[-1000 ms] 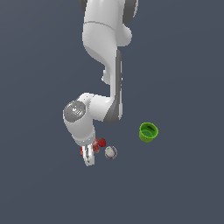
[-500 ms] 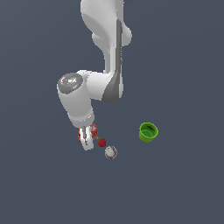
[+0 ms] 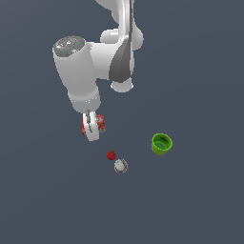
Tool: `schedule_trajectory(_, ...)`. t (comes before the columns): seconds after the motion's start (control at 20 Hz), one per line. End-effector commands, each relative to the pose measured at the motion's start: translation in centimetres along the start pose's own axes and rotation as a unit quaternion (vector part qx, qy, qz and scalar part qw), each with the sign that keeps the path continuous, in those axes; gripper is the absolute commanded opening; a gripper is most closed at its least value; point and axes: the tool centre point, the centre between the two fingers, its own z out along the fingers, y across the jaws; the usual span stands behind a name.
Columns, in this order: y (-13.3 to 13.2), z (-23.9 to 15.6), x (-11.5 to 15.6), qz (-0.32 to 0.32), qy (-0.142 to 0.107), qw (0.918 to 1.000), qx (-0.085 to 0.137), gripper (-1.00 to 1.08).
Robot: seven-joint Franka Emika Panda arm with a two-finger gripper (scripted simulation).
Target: Pick up a designated object from a clutter of objects.
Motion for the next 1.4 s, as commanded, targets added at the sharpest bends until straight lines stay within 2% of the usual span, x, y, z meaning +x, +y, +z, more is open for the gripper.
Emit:
schedule_trajectory(0.0,1.1,-2.2,-0.2,0.0,0.0,1.0,0.0,-1.0)
schedule_trajectory(0.75,6.9,-15.1,-1.6,0.001,0.002,1.0,-0.001,-1.0)
schedule_trajectory(1.05,8.1,-18.1,-1.9,0.0,0.002,1.0,-0.001,-1.0)
schedule_trajectory(1.35,8.5,-19.3,-2.0,0.0,0.002,1.0,-0.001,-1.0)
